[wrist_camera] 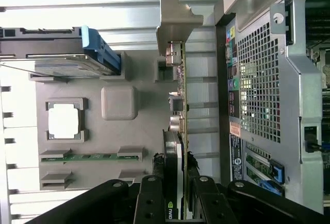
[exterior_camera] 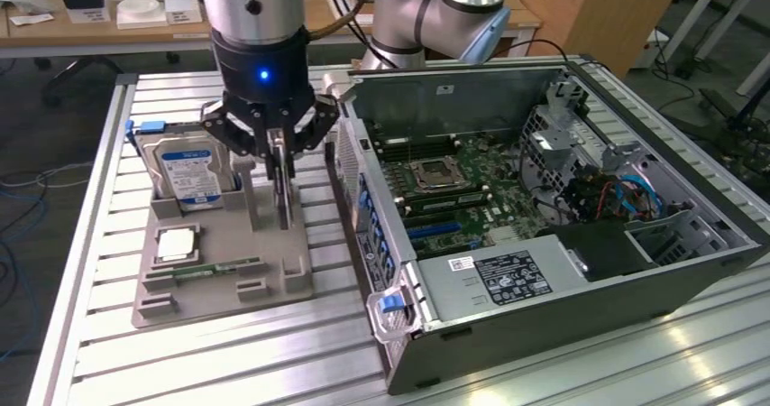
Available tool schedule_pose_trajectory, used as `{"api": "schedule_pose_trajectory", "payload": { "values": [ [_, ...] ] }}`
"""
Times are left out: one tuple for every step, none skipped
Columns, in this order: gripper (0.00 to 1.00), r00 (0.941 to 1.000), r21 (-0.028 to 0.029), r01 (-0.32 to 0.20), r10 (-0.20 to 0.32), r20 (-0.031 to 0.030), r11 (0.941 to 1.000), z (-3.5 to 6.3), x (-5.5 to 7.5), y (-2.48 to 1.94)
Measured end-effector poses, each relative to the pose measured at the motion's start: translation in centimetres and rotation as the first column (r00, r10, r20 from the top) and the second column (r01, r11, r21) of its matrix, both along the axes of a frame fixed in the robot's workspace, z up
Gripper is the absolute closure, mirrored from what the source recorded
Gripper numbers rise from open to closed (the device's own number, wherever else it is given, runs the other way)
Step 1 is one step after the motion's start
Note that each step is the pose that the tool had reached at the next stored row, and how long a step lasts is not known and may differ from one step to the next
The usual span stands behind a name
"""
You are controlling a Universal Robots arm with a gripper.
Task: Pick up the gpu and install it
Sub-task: 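Pick up the gpu and move the gpu toward the slot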
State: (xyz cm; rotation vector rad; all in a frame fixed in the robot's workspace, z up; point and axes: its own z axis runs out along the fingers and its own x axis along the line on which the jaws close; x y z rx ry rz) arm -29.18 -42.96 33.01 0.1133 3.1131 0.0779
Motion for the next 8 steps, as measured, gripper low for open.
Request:
{"api": "schedule_pose_trajectory", "payload": {
  "values": [
    [0.73, 1.0000, 0.0000, 0.000, 0.000, 0.0000, 1.0000, 0.18, 0.0, 0.00],
    [0.73, 1.0000, 0.0000, 0.000, 0.000, 0.0000, 1.0000, 0.39, 0.0, 0.00],
    [0.73, 1.0000, 0.0000, 0.000, 0.000, 0.0000, 1.0000, 0.63, 0.0, 0.00],
    [0.73, 1.0000, 0.0000, 0.000, 0.000, 0.0000, 1.0000, 0.85, 0.0, 0.00],
    [0.73, 1.0000, 0.0000, 0.000, 0.000, 0.0000, 1.0000, 1.06, 0.0, 0.00],
    [0.73, 1.0000, 0.0000, 0.000, 0.000, 0.0000, 1.0000, 1.24, 0.0, 0.00],
    [0.73, 1.0000, 0.0000, 0.000, 0.000, 0.0001, 1.0000, 1.44, 0.0, 0.00],
    [0.73, 1.0000, -0.0001, 0.000, 0.000, 0.0000, 1.0000, 1.67, 0.0, 0.00]
  ]
}}
